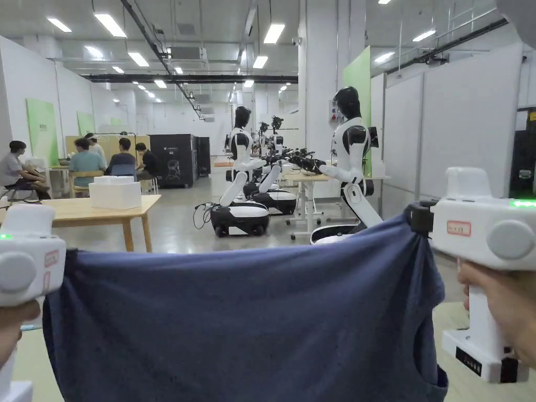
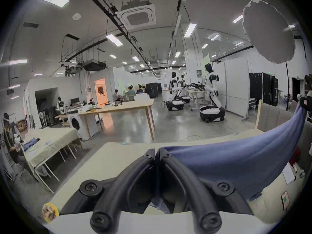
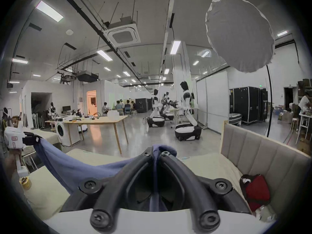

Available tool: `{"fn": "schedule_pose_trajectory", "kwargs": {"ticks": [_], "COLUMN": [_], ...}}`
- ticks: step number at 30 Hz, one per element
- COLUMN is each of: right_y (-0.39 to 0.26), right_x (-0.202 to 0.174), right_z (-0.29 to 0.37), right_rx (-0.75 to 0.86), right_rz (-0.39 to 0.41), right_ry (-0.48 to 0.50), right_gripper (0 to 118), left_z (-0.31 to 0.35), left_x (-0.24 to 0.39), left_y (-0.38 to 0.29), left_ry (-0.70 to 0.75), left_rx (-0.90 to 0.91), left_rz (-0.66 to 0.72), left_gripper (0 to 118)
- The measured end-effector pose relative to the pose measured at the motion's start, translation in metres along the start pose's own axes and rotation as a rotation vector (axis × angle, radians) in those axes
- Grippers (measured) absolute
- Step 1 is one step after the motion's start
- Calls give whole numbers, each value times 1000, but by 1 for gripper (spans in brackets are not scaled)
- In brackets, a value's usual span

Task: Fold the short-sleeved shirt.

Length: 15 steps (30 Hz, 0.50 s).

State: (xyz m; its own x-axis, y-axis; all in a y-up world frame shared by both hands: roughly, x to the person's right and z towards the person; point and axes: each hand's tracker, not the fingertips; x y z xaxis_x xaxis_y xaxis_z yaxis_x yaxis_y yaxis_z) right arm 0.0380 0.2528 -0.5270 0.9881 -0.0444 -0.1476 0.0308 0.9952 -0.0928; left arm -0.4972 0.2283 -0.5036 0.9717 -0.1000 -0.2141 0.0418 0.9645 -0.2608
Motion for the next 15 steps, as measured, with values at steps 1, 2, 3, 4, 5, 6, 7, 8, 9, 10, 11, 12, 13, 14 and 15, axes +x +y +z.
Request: {"fn": "schedule_pose_trajectory", "kwargs": {"ticks": [1, 2, 3, 4, 5, 6, 7, 8, 9, 10, 11, 12, 13, 14, 15], "right_y": [-8, -16, -22, -27, -31, -37, -43, -48, -56, -62, -72, -84, -97, -110, -126], "right_x": [1, 3, 5, 7, 9, 10, 11, 13, 14, 15, 18, 21, 19, 20, 22], "right_z": [4, 12, 21, 29, 36, 46, 57, 68, 84, 96, 110, 124, 143, 155, 167], "right_rx": [-3, -4, -3, -6, -18, -23, -30, -41, -37, -41, -53, -63, -98, -109, -135], "right_rz": [-4, -8, -12, -15, -7, 0, 11, 31, 36, 41, 40, 34, 41, 32, 26], "right_ry": [-2, -1, -1, 3, 7, 2, -2, -6, -6, -6, -1, 8, 13, 15, 20], "right_gripper": [5, 5, 5, 5, 5, 5, 5, 5, 5, 5, 5, 5, 5, 5, 5], "left_z": [0, 7, 11, 17, 23, 37, 47, 57, 68, 84, 98, 113, 128, 141, 155], "left_x": [1, 3, 3, 3, 2, 3, 2, 1, 1, 0, -1, -3, -6, -8, -9], "left_y": [-9, -19, -28, -35, -42, -48, -56, -63, -73, -81, -94, -108, -124, -138, -156], "left_ry": [-5, -17, -27, -43, -54, -64, -81, -93, -104, -111, -120, -137, -144, -155, -161], "left_rx": [-8, -15, -19, -29, -31, -35, -44, -41, -53, -55, -62, -84, -87, -111, -136], "left_rz": [6, 8, 13, 16, 21, 26, 27, 34, 24, 21, 21, 17, 29, 28, 41], "left_gripper": [1, 1, 1, 1, 1, 1, 1, 1, 1, 1, 1, 1, 1, 1, 1]}}
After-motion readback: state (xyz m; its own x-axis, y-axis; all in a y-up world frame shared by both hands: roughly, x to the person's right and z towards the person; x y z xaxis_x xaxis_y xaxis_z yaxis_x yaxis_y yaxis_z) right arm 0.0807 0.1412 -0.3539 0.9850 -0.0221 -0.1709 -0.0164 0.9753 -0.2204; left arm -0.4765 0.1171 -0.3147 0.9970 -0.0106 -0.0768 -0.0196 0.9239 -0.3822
